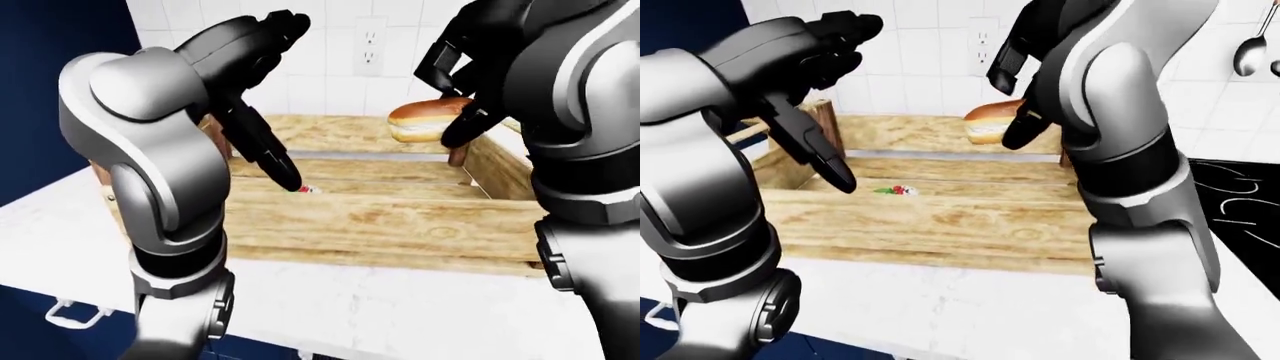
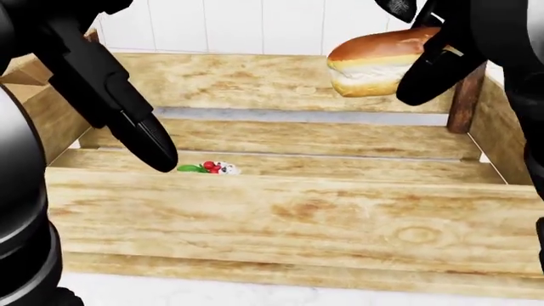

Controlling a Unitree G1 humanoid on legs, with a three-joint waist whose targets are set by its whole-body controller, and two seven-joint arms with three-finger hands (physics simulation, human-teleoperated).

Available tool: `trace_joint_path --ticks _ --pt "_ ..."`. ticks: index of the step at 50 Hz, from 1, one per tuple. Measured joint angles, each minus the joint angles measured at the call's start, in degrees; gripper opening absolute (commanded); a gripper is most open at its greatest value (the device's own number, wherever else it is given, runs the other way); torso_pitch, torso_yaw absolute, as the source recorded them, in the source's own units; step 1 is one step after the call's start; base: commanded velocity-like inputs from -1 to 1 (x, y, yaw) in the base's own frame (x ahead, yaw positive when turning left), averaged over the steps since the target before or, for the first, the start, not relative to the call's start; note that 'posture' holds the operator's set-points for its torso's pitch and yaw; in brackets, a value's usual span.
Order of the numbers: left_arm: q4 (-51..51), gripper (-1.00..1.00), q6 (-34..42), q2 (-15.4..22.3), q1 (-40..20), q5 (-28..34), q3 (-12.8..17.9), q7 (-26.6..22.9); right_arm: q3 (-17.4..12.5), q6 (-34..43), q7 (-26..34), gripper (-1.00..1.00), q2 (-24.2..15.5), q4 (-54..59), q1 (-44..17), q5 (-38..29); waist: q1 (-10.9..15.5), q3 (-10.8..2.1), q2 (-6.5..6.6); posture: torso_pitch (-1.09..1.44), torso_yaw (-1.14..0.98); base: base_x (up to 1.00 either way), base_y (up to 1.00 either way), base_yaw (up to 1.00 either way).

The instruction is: Move the dessert items from the plate to the tray.

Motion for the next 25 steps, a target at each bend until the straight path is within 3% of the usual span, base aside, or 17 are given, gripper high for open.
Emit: trace_joint_path --ticks 3,8,10,13,19,23,24,25 --pt "-0.39 1.00 -0.03 -0.32 0.75 0.04 -0.03 0.00 0.14 -1.20 0.00 -0.98 1.13 1.24 0.50 -1.96 0.09 0.20 0.03 -0.51 0.00 0.00 0.00 0.00" --pt "-0.19 1.00 -0.18 -0.72 1.22 -0.08 -0.21 -0.11 3.43 -0.68 0.00 -0.98 0.32 2.09 1.15 -1.38 0.11 0.21 -0.23 -0.51 0.00 0.00 0.00 0.00" --pt "-0.24 1.00 -0.37 -0.65 1.59 -0.23 0.15 0.18 3.05 -0.79 0.00 -0.98 1.17 2.58 1.90 -1.88 0.10 0.21 -0.19 -0.51 0.00 0.00 0.00 0.00" --pt "-0.67 1.00 -0.22 -0.56 2.01 -0.22 0.16 0.23 0.31 -2.15 0.00 -0.98 3.77 3.14 3.63 -4.81 0.20 0.15 -0.10 -0.51 0.00 0.00 0.00 0.00" --pt "-0.57 1.00 -0.28 -0.40 1.91 -0.57 0.10 0.34 -8.41 -8.50 0.00 -1.00 11.20 4.95 7.20 -14.20 0.55 -0.04 0.03 -0.51 0.00 0.00 0.00 0.00" --pt "-0.58 1.00 -0.14 -0.22 1.84 -0.65 0.21 0.41 -11.08 -12.25 0.00 -0.98 12.73 5.14 9.37 -18.11 0.68 -0.21 -0.06 -0.51 0.00 0.00 0.00 0.00" --pt "-0.46 1.00 -0.14 -0.14 1.82 -0.72 0.32 0.46 -11.67 -12.95 0.00 -0.83 13.13 4.81 10.09 -18.88 0.69 -0.26 -0.08 -0.51 0.00 0.00 0.00 0.00" --pt "-0.15 1.00 -0.22 0.01 1.74 -0.87 0.51 0.59 -12.31 -13.60 0.00 -0.51 13.71 4.66 10.66 -19.66 0.69 -0.29 -0.07 -0.51 0.00 0.00 0.00 0.00"
